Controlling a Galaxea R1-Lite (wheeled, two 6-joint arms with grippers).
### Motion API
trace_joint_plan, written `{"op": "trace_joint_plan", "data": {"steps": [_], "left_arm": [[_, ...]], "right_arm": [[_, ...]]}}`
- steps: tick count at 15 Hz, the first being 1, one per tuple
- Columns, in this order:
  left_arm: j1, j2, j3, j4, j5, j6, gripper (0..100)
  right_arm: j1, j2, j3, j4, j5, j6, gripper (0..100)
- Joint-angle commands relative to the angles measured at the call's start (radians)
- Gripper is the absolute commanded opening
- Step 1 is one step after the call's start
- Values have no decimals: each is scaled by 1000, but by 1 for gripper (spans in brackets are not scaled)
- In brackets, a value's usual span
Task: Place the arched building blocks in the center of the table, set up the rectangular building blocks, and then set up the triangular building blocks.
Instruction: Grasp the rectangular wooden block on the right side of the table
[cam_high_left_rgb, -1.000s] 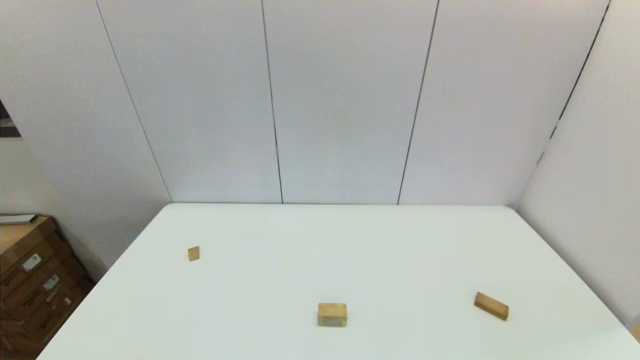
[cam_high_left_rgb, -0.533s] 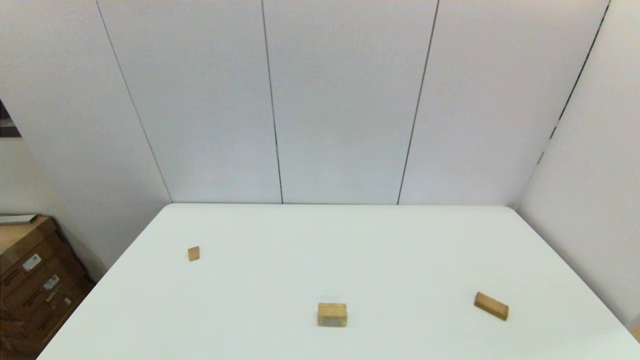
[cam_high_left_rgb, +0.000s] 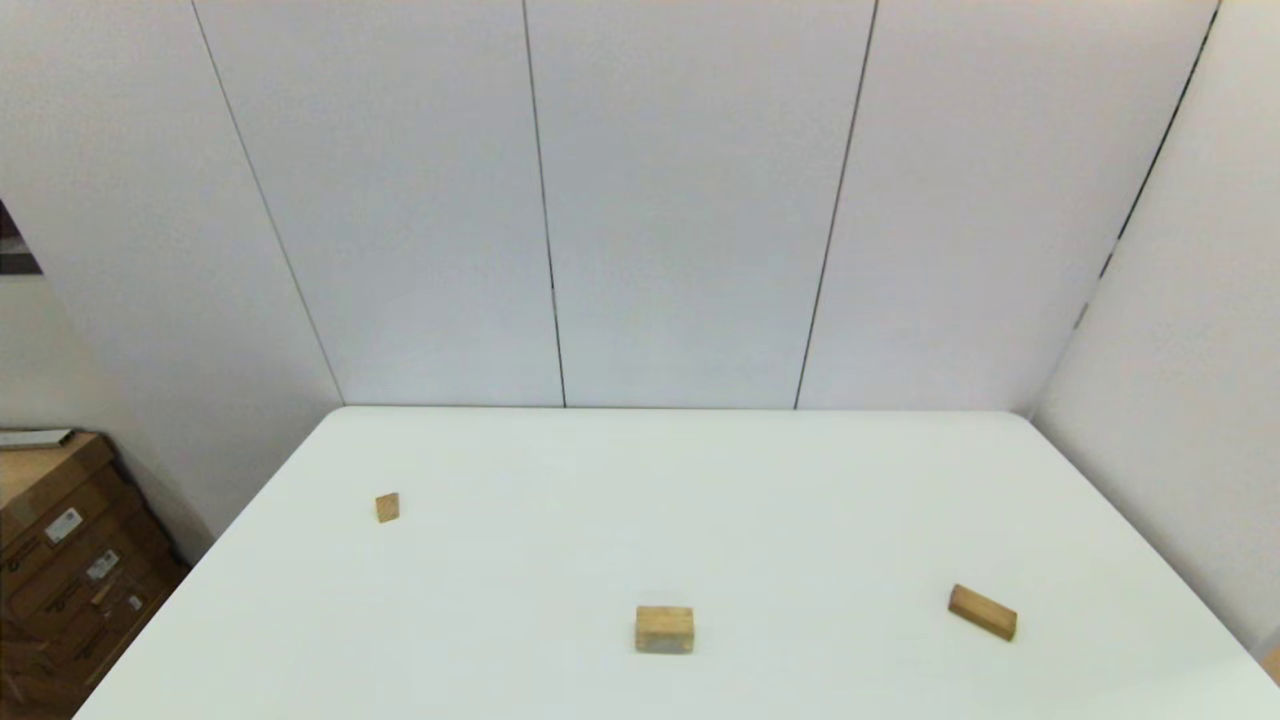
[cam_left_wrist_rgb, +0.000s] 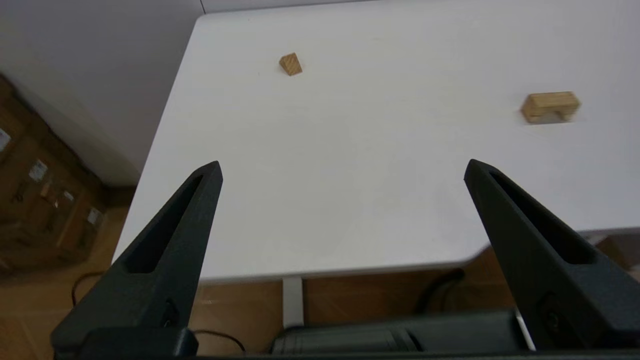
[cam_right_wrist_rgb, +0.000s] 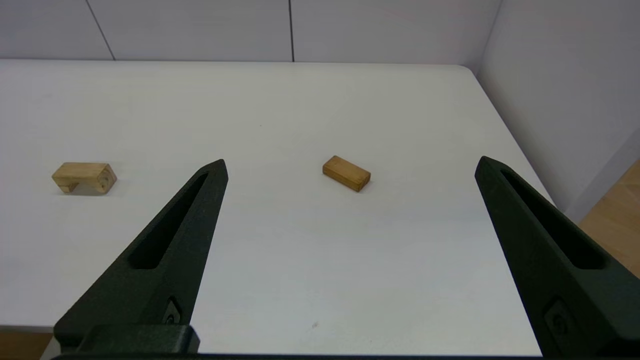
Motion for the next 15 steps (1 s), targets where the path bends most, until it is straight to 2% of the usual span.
{"op": "trace_joint_plan", "data": {"steps": [1, 4, 15], "left_arm": [[0, -7, 296, -440, 31, 85, 100], [0, -7, 331, -515, 31, 77, 100], [0, -7, 333, -532, 52, -35, 100]], "right_arm": [[0, 1, 0, 1, 0, -1, 100], [0, 1, 0, 1, 0, -1, 100], [-1, 6, -23, 12, -3, -16, 100]]}}
